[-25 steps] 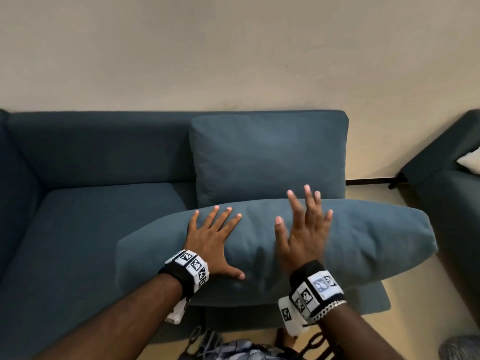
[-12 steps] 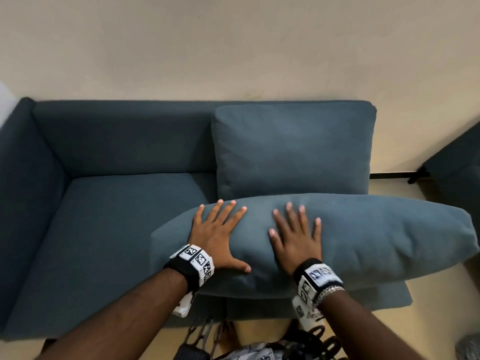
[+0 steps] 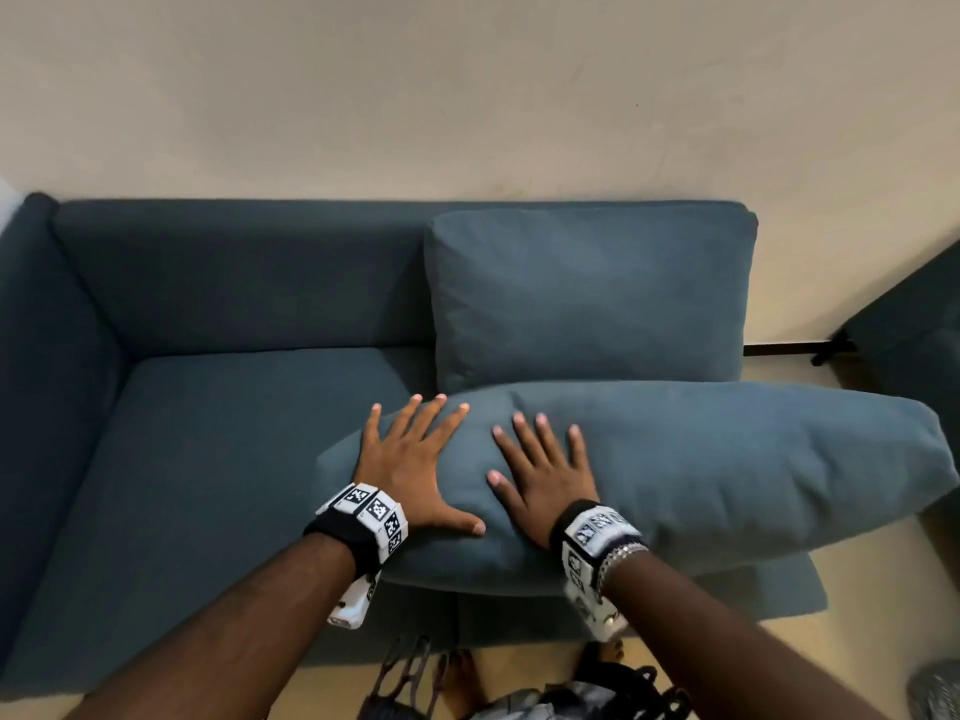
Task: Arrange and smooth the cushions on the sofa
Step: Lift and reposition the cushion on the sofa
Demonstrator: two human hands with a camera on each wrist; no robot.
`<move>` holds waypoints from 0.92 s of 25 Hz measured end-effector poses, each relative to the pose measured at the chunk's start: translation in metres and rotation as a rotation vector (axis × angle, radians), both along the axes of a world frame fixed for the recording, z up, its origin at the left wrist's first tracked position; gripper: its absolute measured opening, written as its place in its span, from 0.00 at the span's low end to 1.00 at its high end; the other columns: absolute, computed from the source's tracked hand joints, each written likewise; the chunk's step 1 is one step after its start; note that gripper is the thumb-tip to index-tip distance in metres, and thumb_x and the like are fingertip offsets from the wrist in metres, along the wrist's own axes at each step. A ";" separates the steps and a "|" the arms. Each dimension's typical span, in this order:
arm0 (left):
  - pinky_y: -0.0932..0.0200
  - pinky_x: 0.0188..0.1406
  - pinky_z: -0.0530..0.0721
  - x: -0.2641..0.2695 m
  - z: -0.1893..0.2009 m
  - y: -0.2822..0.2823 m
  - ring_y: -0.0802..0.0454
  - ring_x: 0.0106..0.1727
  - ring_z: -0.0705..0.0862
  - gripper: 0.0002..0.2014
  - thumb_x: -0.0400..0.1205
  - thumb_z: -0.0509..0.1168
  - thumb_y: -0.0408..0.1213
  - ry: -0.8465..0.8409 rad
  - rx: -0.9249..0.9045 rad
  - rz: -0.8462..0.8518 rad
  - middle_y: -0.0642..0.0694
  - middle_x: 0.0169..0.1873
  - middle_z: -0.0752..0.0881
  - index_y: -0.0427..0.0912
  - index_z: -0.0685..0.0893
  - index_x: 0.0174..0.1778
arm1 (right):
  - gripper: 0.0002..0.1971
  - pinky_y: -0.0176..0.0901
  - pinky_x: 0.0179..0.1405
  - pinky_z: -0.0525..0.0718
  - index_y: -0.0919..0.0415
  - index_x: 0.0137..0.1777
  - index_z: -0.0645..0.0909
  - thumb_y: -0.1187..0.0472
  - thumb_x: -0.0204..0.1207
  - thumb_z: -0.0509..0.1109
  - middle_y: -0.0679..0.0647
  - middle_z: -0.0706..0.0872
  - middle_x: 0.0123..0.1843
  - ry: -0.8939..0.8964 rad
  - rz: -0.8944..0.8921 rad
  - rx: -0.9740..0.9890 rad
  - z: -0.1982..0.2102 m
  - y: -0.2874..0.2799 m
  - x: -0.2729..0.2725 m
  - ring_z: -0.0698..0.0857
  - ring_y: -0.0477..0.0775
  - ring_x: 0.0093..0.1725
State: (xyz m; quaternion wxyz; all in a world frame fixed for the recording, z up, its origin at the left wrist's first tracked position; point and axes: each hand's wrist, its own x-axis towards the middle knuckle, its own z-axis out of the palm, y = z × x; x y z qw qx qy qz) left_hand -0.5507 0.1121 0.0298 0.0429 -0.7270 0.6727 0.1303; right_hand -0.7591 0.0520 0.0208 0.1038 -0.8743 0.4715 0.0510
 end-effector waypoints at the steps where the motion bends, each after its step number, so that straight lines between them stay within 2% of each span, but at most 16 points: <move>1: 0.23 0.83 0.36 0.001 -0.003 0.003 0.48 0.92 0.43 0.73 0.48 0.56 0.93 -0.014 0.012 -0.010 0.56 0.92 0.45 0.67 0.37 0.89 | 0.37 0.71 0.86 0.35 0.38 0.90 0.37 0.28 0.83 0.35 0.42 0.22 0.86 0.142 0.043 0.141 -0.015 -0.005 0.000 0.38 0.58 0.92; 3: 0.24 0.84 0.37 0.011 -0.003 0.004 0.49 0.92 0.42 0.73 0.48 0.57 0.92 -0.004 0.011 0.024 0.56 0.92 0.44 0.69 0.36 0.88 | 0.36 0.72 0.87 0.37 0.38 0.90 0.42 0.29 0.84 0.42 0.46 0.32 0.92 0.156 -0.002 0.254 -0.008 -0.024 0.011 0.39 0.57 0.92; 4: 0.26 0.85 0.38 0.019 -0.002 0.006 0.49 0.92 0.43 0.73 0.47 0.57 0.93 0.020 -0.004 0.068 0.57 0.91 0.45 0.69 0.36 0.88 | 0.35 0.71 0.87 0.40 0.39 0.90 0.50 0.31 0.85 0.50 0.48 0.41 0.93 0.036 -0.024 0.243 0.010 -0.030 0.020 0.43 0.58 0.92; 6: 0.31 0.87 0.38 0.032 0.000 0.008 0.50 0.92 0.46 0.75 0.46 0.56 0.94 0.060 -0.051 0.131 0.56 0.91 0.48 0.67 0.38 0.89 | 0.32 0.67 0.87 0.47 0.44 0.87 0.62 0.39 0.85 0.62 0.50 0.52 0.93 -0.361 -0.107 0.100 0.058 -0.034 0.036 0.49 0.59 0.92; 8: 0.33 0.88 0.37 0.040 0.003 0.012 0.50 0.92 0.46 0.77 0.44 0.54 0.96 0.081 -0.063 0.139 0.56 0.91 0.49 0.66 0.39 0.90 | 0.31 0.61 0.88 0.44 0.47 0.87 0.64 0.44 0.85 0.64 0.51 0.51 0.93 -0.764 -0.214 -0.130 0.080 -0.026 0.045 0.48 0.57 0.92; 9: 0.33 0.88 0.37 0.039 0.002 0.014 0.50 0.92 0.46 0.77 0.44 0.54 0.96 0.081 -0.069 0.148 0.57 0.91 0.49 0.65 0.39 0.90 | 0.32 0.60 0.88 0.40 0.48 0.89 0.61 0.44 0.86 0.61 0.52 0.48 0.93 -0.726 -0.190 -0.221 0.072 -0.019 0.045 0.47 0.58 0.92; 10: 0.33 0.88 0.37 0.043 0.001 0.016 0.51 0.92 0.46 0.77 0.43 0.55 0.95 0.083 -0.065 0.163 0.57 0.91 0.49 0.66 0.40 0.90 | 0.33 0.62 0.88 0.36 0.47 0.91 0.56 0.42 0.87 0.56 0.52 0.42 0.93 -0.531 -0.093 -0.222 0.055 -0.012 0.050 0.45 0.59 0.92; 12: 0.32 0.88 0.39 0.041 -0.003 0.022 0.51 0.92 0.44 0.78 0.42 0.56 0.95 0.102 -0.020 0.183 0.59 0.91 0.47 0.68 0.38 0.89 | 0.33 0.67 0.86 0.34 0.43 0.92 0.44 0.37 0.89 0.46 0.46 0.28 0.89 -0.011 0.103 0.067 0.005 -0.003 0.046 0.42 0.59 0.92; 13: 0.32 0.88 0.42 0.041 -0.006 0.026 0.51 0.92 0.44 0.78 0.42 0.57 0.94 0.117 -0.002 0.199 0.59 0.91 0.46 0.69 0.36 0.88 | 0.33 0.68 0.87 0.35 0.41 0.91 0.44 0.36 0.89 0.45 0.44 0.29 0.90 0.098 0.111 0.193 -0.002 -0.006 0.044 0.42 0.57 0.92; 14: 0.32 0.88 0.46 0.045 -0.007 0.025 0.51 0.92 0.46 0.78 0.42 0.58 0.94 0.144 -0.006 0.230 0.59 0.91 0.45 0.69 0.36 0.88 | 0.32 0.69 0.87 0.38 0.41 0.91 0.48 0.36 0.89 0.48 0.45 0.37 0.92 0.038 0.059 0.256 0.006 -0.015 0.051 0.43 0.55 0.92; 16: 0.34 0.88 0.53 0.053 -0.008 0.027 0.50 0.91 0.49 0.79 0.41 0.60 0.93 0.198 -0.025 0.295 0.59 0.91 0.46 0.69 0.37 0.88 | 0.30 0.68 0.89 0.44 0.43 0.89 0.59 0.39 0.88 0.57 0.46 0.51 0.93 -0.383 -0.024 0.195 0.052 -0.020 0.071 0.47 0.52 0.92; 18: 0.36 0.87 0.59 0.056 -0.007 0.024 0.50 0.91 0.50 0.80 0.41 0.62 0.92 0.239 -0.039 0.307 0.57 0.91 0.46 0.67 0.37 0.89 | 0.29 0.60 0.90 0.49 0.47 0.87 0.66 0.44 0.87 0.61 0.47 0.57 0.92 -0.889 -0.061 -0.033 0.099 -0.015 0.088 0.52 0.51 0.92; 19: 0.37 0.86 0.62 0.056 -0.004 0.024 0.51 0.91 0.50 0.80 0.41 0.63 0.92 0.257 -0.038 0.300 0.58 0.91 0.46 0.67 0.36 0.88 | 0.29 0.59 0.90 0.49 0.51 0.86 0.67 0.47 0.86 0.62 0.49 0.58 0.91 -1.025 -0.059 -0.116 0.107 -0.012 0.091 0.54 0.53 0.92; 20: 0.38 0.84 0.65 0.055 -0.002 0.023 0.51 0.91 0.52 0.80 0.41 0.65 0.91 0.269 -0.050 0.300 0.59 0.91 0.46 0.67 0.36 0.88 | 0.30 0.60 0.90 0.47 0.53 0.87 0.66 0.47 0.86 0.60 0.52 0.56 0.92 -0.977 0.004 -0.206 0.100 -0.008 0.092 0.53 0.57 0.92; 21: 0.38 0.83 0.67 0.055 -0.003 0.023 0.52 0.90 0.54 0.80 0.41 0.67 0.90 0.284 -0.065 0.314 0.59 0.91 0.48 0.68 0.36 0.88 | 0.32 0.63 0.90 0.41 0.53 0.89 0.61 0.45 0.87 0.57 0.54 0.50 0.93 -0.723 0.114 -0.207 0.078 -0.004 0.092 0.49 0.60 0.92; 23: 0.38 0.81 0.71 0.057 -0.008 0.029 0.51 0.89 0.60 0.79 0.43 0.71 0.86 0.340 -0.107 0.346 0.60 0.90 0.52 0.69 0.38 0.88 | 0.35 0.64 0.85 0.25 0.46 0.92 0.45 0.38 0.88 0.48 0.48 0.32 0.90 -0.039 0.318 0.059 0.016 0.001 0.082 0.41 0.59 0.92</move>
